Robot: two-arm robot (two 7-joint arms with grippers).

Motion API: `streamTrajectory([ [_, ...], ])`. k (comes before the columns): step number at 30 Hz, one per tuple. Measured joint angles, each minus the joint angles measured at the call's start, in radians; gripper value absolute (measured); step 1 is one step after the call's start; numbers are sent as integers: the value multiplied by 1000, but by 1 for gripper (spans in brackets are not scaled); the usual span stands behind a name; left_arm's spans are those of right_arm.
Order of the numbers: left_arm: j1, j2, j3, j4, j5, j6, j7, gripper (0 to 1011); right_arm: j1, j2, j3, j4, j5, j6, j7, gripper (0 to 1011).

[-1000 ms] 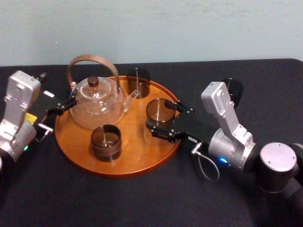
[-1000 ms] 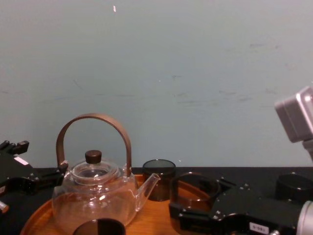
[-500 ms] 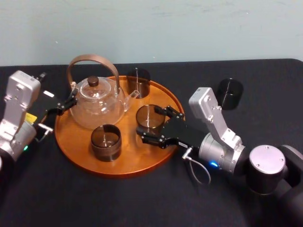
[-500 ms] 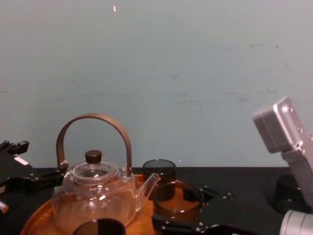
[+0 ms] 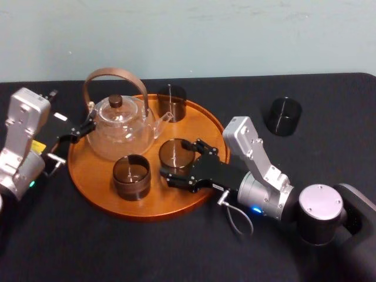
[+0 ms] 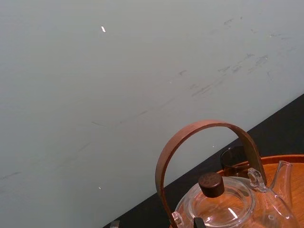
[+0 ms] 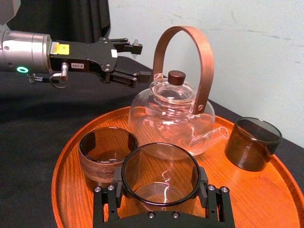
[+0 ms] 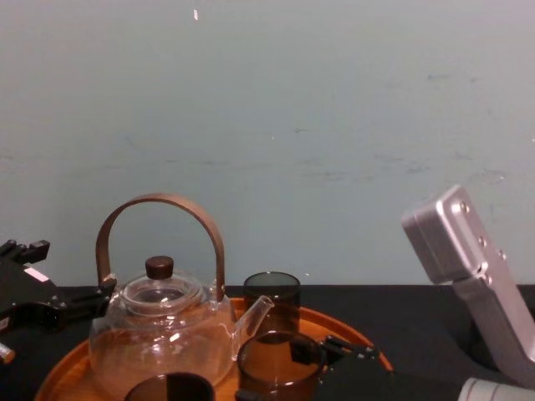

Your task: Pick up the glass from the table and place it on the tray.

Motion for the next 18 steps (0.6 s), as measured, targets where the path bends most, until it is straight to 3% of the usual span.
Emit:
streamTrajectory([
  [18,0,0,0,0,0,0,0,1010,13,-16,-16,46,1,-30,21,905],
])
